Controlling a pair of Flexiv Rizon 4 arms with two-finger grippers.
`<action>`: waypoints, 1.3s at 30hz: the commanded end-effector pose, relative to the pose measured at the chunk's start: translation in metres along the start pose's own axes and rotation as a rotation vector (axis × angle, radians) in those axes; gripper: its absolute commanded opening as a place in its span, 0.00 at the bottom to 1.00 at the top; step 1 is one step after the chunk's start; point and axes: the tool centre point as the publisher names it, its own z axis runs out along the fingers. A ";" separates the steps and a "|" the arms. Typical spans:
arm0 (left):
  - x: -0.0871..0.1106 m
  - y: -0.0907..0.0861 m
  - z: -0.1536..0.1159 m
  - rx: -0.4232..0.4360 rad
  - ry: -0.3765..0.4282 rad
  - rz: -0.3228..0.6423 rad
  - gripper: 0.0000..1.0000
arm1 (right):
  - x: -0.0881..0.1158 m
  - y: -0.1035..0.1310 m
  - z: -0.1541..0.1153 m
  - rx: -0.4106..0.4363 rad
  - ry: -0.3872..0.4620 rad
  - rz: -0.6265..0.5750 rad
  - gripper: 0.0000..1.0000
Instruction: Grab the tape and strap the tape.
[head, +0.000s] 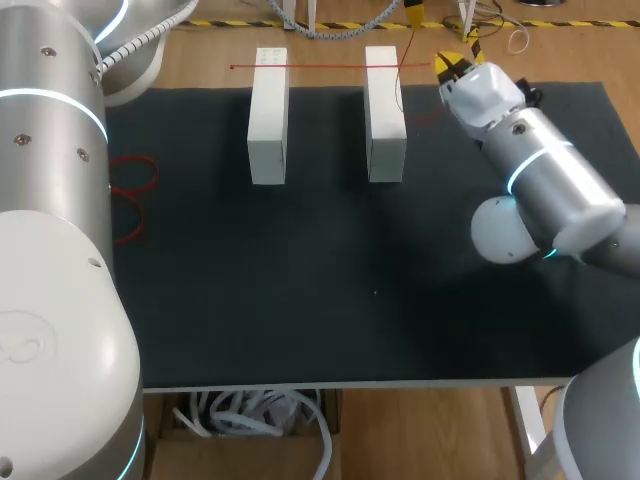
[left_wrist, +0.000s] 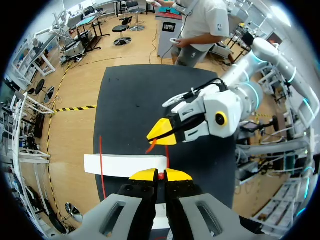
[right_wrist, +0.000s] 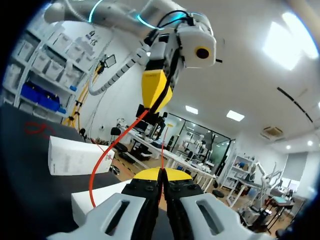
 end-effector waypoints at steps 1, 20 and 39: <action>-0.001 -0.001 -0.002 -0.006 0.005 -0.003 0.00 | -0.007 -0.011 0.000 -0.053 0.072 0.051 0.00; -0.001 -0.001 -0.002 -0.006 0.005 -0.003 0.00 | -0.002 -0.002 0.001 -0.150 0.081 -0.153 0.00; -0.001 -0.001 -0.002 -0.006 0.005 -0.003 0.00 | -0.030 0.039 -0.001 -0.122 -0.015 -0.479 0.00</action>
